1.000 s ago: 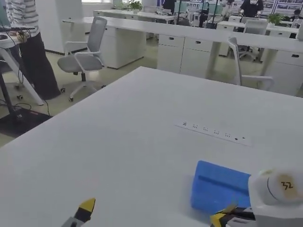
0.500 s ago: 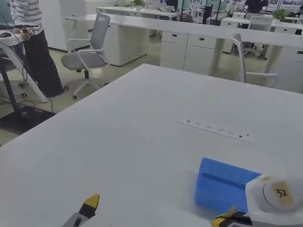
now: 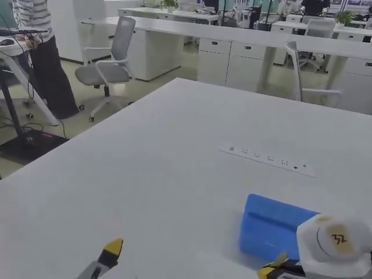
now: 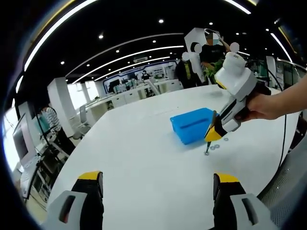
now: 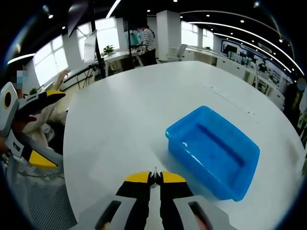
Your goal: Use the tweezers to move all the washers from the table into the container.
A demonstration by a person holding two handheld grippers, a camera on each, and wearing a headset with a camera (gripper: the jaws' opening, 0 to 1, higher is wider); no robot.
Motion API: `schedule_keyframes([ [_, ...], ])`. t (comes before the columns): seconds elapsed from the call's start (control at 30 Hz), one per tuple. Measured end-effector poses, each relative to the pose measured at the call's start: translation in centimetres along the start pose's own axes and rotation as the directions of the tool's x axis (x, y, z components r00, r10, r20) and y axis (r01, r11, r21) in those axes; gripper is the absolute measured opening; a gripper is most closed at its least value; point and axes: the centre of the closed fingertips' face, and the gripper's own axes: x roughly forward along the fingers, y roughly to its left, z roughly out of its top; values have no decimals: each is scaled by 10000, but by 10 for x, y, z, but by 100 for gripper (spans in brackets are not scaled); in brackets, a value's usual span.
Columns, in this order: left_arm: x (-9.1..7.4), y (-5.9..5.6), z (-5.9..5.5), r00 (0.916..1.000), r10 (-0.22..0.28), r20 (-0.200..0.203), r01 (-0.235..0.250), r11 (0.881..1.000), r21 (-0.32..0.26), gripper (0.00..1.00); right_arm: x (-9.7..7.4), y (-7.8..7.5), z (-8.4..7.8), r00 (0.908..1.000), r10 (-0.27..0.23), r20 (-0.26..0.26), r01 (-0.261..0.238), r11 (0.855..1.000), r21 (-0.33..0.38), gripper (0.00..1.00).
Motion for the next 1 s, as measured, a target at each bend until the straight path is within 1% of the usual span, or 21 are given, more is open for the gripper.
schedule_keyframes([
  [0.07, 0, 0, 0, 10000, -16, -8, 16, 10000, 8, 98, -1, 0, -1, 10000, -17, 13, 17, 10000, 15, 3],
  [0.23, 0, -2, -1, 10000, -55, -61, 56, 10000, 56, 98, -2, -2, -1, 10000, 24, 4, -24, 9994, 355, 2],
  [0.3, 1, -2, -1, 9999, -59, -88, 60, 10000, 61, 98, -1, -2, -1, 10000, 61, -38, -60, 9994, 350, 2],
  [0.4, 1, -2, -1, 10000, -51, -69, 52, 10000, 46, 98, -2, -3, 0, 9999, 71, -91, -69, 9998, 159, 2],
  [0.57, 1, -3, -1, 9999, -66, -98, 66, 9999, 82, 98, -5, -1, 5, 9998, 207, -6, -207, 9997, 125, 2],
  [0.73, 1, -3, -1, 9999, -72, -112, 73, 9999, 94, 98, -11, -3, 16, 9995, 192, 233, -193, 9998, 56, 2],
  [0.87, 2, -3, -2, 9999, -79, -140, 80, 9999, 109, 98, -20, -9, 32, 9980, 73, 623, -76, 10000, 39, 2],
  [1.0, 1, -3, -1, 9999, -48, -119, 49, 9999, 93, 98, -26, -18, 45, 9955, -202, 926, 207, 9998, -47, 2],
])
